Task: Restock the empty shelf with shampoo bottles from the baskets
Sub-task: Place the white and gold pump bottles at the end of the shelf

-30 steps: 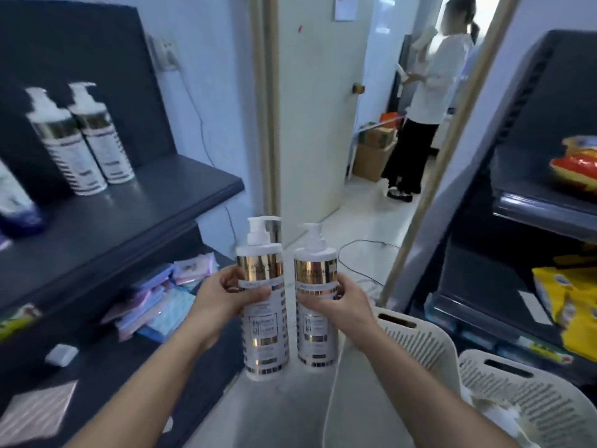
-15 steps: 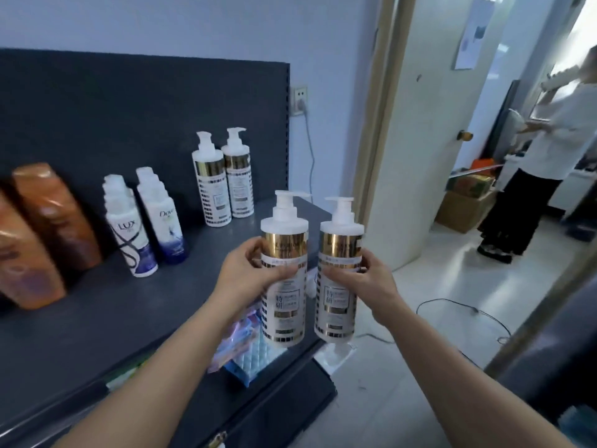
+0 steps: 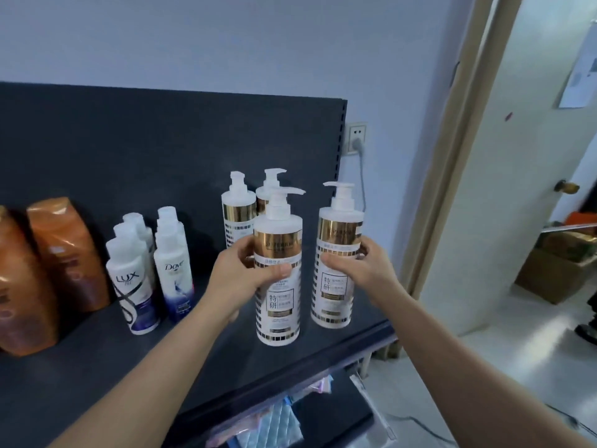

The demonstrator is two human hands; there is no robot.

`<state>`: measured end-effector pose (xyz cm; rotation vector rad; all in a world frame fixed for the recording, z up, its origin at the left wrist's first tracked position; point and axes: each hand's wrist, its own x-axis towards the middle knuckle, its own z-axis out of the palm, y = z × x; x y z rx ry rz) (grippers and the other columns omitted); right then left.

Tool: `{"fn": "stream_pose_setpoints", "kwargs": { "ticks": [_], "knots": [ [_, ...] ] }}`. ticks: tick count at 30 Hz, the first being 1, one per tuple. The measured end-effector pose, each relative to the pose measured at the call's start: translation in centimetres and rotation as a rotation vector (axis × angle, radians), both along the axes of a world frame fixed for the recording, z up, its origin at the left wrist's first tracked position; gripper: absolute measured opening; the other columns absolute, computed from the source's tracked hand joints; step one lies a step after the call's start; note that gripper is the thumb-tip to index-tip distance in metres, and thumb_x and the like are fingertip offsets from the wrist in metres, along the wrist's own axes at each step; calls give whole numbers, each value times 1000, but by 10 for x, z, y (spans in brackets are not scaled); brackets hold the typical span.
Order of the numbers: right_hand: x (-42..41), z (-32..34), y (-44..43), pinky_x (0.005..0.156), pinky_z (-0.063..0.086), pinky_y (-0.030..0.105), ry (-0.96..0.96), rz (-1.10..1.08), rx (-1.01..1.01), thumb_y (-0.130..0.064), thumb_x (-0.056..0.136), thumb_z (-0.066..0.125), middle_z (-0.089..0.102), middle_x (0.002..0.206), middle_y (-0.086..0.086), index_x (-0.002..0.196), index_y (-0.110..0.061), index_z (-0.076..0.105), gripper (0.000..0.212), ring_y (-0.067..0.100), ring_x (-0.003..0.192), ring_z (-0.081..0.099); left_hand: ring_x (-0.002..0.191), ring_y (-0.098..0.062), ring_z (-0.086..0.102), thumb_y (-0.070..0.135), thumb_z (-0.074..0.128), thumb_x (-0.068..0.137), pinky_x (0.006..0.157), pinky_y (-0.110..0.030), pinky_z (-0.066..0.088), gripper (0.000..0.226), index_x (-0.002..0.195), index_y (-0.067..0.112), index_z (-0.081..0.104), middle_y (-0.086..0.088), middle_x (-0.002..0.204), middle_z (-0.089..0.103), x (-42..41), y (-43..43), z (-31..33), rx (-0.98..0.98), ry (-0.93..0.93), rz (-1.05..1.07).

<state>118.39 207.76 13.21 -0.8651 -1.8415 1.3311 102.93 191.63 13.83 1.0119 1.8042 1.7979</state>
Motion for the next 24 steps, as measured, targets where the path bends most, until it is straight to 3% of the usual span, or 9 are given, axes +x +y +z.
{"fn": "stream_pose_setpoints", "kwargs": {
  "ticks": [3, 7, 10, 17, 24],
  "knots": [
    [-21, -6, 36, 78, 55, 33, 10, 49, -20, -19, 66, 89, 72, 98, -5, 98, -22, 59, 44, 13, 90, 69, 93, -14, 69, 5, 87, 60, 82, -31, 55, 51, 105, 16, 67, 0, 97, 75, -10, 21, -6, 13, -20, 64],
    [-46, -15, 74, 77, 54, 28, 44, 133, -39, -12, 68, 88, 71, 103, -3, 104, -19, 57, 49, 13, 93, 69, 93, -10, 69, 3, 87, 59, 80, -27, 54, 52, 104, 19, 67, 2, 97, 75, -21, 41, -14, 12, -24, 145],
    [-66, -25, 97, 85, 55, 34, 73, 189, -92, -7, 67, 88, 70, 108, 0, 111, -17, 55, 55, 14, 98, 68, 91, -8, 69, 3, 87, 60, 81, -28, 53, 51, 101, 23, 67, 4, 97, 75, -29, 48, -17, -6, -12, 208],
    [-116, -33, 128, 90, 54, 36, 58, 270, -87, -10, 64, 90, 69, 109, -3, 116, -17, 53, 65, 13, 101, 66, 80, 9, 66, -7, 81, 65, 65, -11, 51, 54, 96, 33, 60, 25, 86, 73, -40, 52, -21, -10, -8, 283],
    [-144, -35, 136, 87, 53, 35, 75, 214, -53, -16, 62, 92, 65, 108, -9, 121, -21, 50, 72, 9, 100, 64, 92, -2, 68, -3, 84, 63, 82, -28, 53, 58, 103, 32, 62, 16, 98, 74, -54, 47, -27, -34, -9, 363]
  ]
}}
